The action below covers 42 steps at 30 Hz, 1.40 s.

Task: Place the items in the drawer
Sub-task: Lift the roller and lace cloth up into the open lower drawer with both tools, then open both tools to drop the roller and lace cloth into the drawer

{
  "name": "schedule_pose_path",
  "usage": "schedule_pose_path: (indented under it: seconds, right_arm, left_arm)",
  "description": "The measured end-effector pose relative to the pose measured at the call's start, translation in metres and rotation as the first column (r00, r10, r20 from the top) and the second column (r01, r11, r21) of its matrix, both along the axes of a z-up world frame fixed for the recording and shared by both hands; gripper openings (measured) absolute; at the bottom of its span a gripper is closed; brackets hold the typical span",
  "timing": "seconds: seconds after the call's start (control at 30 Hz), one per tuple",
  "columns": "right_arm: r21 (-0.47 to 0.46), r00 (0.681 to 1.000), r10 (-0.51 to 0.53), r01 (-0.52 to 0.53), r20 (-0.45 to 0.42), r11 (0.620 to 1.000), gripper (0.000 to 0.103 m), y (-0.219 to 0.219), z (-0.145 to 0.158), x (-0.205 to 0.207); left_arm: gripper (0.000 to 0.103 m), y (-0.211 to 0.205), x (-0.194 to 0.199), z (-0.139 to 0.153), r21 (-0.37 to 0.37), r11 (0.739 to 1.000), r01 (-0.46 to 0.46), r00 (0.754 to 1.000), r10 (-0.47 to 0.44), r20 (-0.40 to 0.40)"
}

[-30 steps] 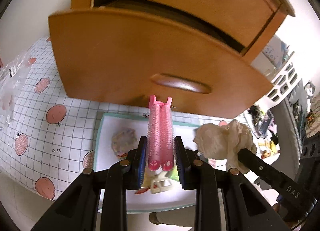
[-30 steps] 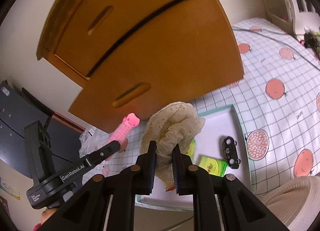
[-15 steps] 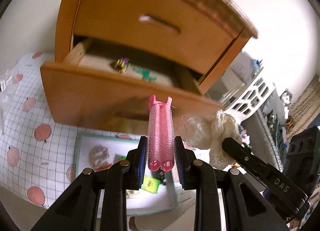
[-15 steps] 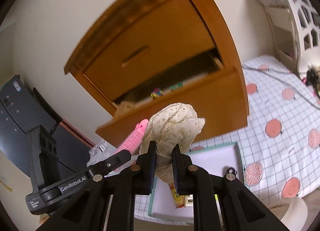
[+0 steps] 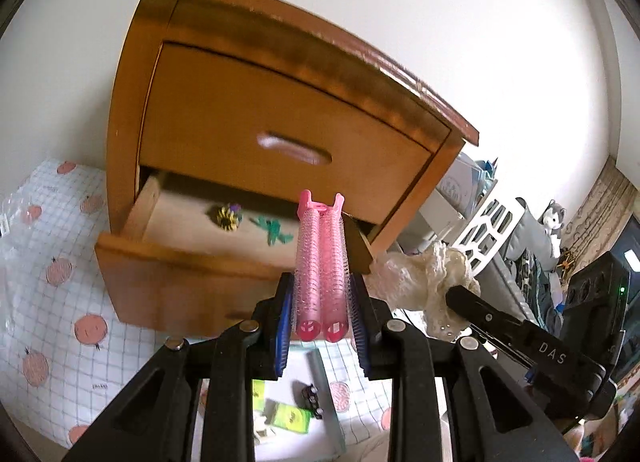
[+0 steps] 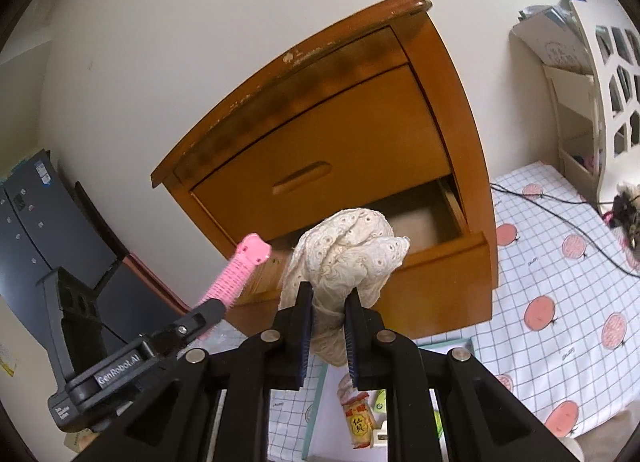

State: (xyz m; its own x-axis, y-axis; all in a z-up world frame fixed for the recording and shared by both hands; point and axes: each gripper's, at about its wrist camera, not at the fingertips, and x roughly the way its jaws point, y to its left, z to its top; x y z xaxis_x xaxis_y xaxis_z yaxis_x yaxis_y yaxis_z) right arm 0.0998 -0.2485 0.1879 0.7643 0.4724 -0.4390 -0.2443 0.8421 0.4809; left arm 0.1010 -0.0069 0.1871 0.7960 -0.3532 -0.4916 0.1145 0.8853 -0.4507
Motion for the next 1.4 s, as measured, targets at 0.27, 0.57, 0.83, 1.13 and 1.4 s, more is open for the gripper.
schedule_pose_path:
  seconds: [0.27,0.57,0.83,1.13,1.4]
  right_arm:
    - [-0.039,0.999,-0.013,0.011,-0.038,0.999,0.016,0.007,0.014,0.026]
    - [-0.147,0.996,-0.026,0.014,-0.084,0.989,0.016,0.024,0.019,0.063]
    - [-0.254,0.987,-0.064,0.024,-0.15,0.967,0.016,0.038,0.01,0.097]
    - [-0.316,0.979,-0.069,0.005,-0.192,0.949,0.016,0.056,-0.005,0.114]
    - [-0.339,0.975,-0.073,-0.001,-0.208,0.941,0.019,0.065,-0.011,0.12]
  left_arm:
    - [0.028,0.019,0.017,0.002,0.024,0.999,-0.03,1.0,0.03,0.004]
    - [0.028,0.033,0.051,-0.01,0.062,0.997,-0.047,0.998,0.049,-0.046]
    - [0.028,0.041,0.075,-0.031,0.102,0.993,-0.063,0.992,0.074,-0.105]
    - [0.028,0.044,0.087,-0.043,0.122,0.99,-0.072,0.987,0.088,-0.131]
    - [0.03,0.046,0.089,-0.046,0.123,0.99,-0.071,0.985,0.089,-0.147]
